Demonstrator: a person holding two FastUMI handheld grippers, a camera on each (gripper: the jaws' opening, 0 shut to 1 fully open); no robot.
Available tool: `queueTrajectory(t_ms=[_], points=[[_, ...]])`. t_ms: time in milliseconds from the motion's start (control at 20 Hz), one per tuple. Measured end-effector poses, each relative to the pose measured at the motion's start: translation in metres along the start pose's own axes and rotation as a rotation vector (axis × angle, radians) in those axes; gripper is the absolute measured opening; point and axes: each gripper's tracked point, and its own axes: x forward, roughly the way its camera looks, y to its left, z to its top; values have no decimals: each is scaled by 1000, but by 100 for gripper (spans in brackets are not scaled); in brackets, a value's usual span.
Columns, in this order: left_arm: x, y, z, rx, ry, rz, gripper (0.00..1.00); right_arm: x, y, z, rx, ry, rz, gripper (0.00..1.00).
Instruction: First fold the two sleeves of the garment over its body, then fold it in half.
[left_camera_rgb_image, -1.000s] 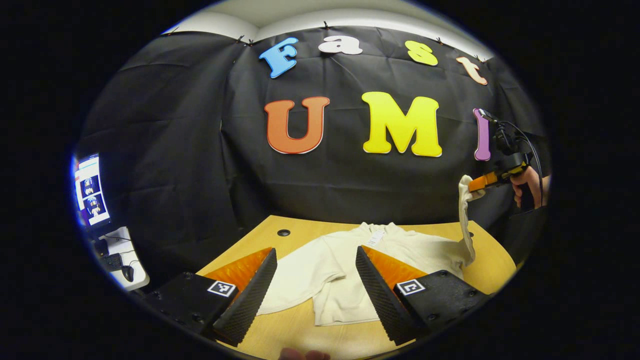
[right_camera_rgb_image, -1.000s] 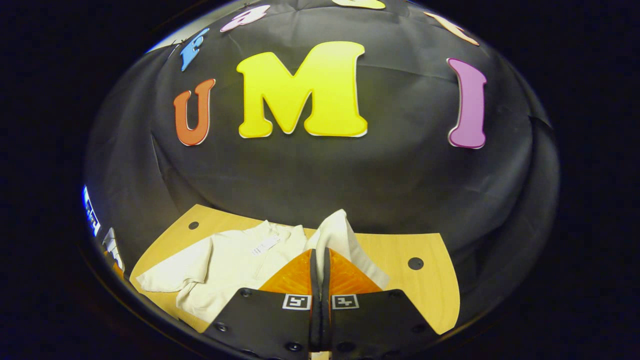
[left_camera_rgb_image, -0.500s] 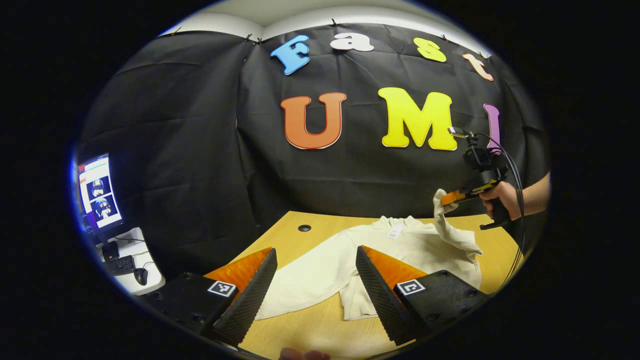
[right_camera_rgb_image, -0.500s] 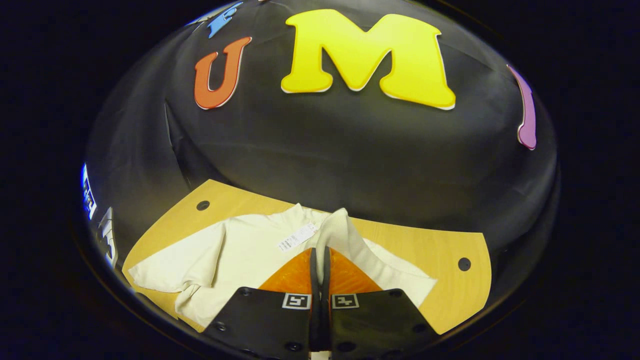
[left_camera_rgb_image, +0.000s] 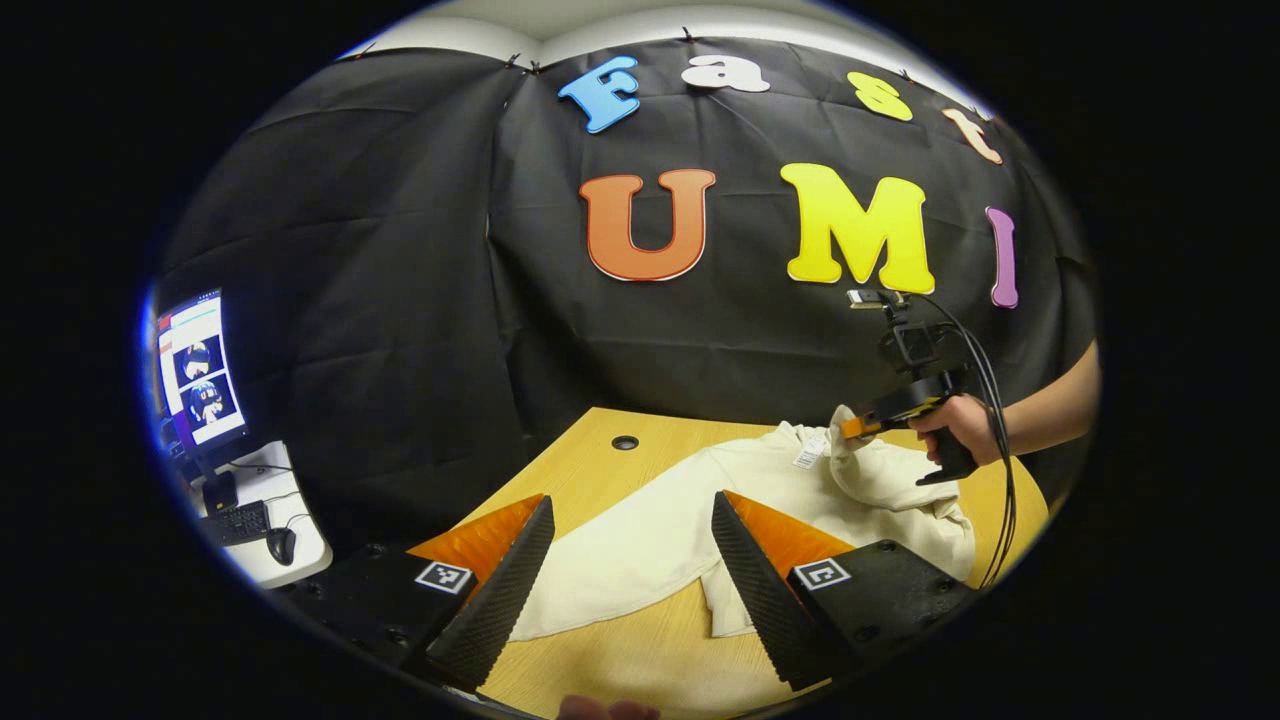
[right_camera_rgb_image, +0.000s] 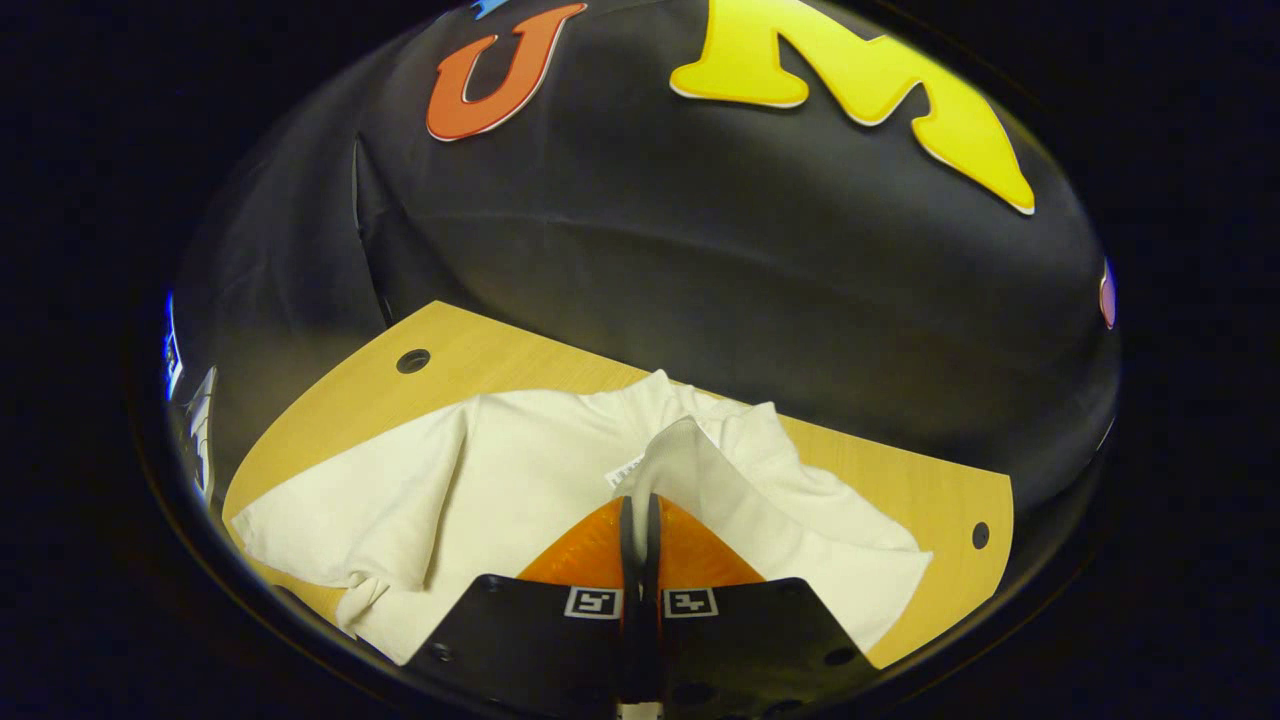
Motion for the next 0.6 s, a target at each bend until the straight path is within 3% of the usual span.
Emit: queueTrajectory(t_ms=[600], points=[[8, 24, -18, -21, 42, 32, 100, 41, 94, 11, -20, 23, 66, 1]])
